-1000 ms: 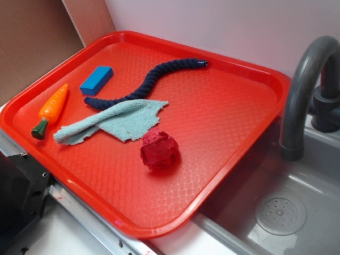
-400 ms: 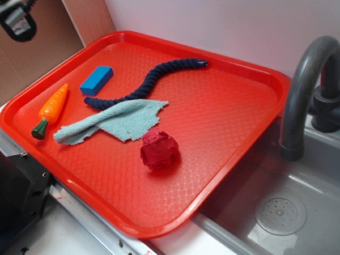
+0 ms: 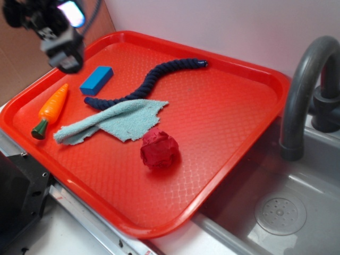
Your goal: Grab the red paper.
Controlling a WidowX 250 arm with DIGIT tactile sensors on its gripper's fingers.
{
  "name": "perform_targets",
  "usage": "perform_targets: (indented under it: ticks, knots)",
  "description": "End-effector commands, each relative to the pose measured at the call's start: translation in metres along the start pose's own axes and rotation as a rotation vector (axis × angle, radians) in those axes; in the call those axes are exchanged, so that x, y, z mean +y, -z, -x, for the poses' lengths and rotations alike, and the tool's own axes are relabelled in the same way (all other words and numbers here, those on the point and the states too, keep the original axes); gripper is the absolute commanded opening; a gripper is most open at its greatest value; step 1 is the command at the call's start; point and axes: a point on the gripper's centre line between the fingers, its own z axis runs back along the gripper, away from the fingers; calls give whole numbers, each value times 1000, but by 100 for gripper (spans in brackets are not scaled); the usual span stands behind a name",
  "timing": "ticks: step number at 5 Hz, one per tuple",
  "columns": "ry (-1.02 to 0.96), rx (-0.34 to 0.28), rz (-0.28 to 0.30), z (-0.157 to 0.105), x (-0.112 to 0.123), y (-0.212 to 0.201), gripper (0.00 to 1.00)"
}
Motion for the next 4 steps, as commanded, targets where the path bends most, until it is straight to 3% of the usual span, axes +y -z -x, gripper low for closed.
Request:
perform_targets:
  ticks: [1, 2, 4]
  knots:
    - [184, -71, 83, -11, -13, 20, 100]
    - [187, -31, 99, -9, -14, 34, 100]
    - [262, -26, 216, -10, -24, 70, 100]
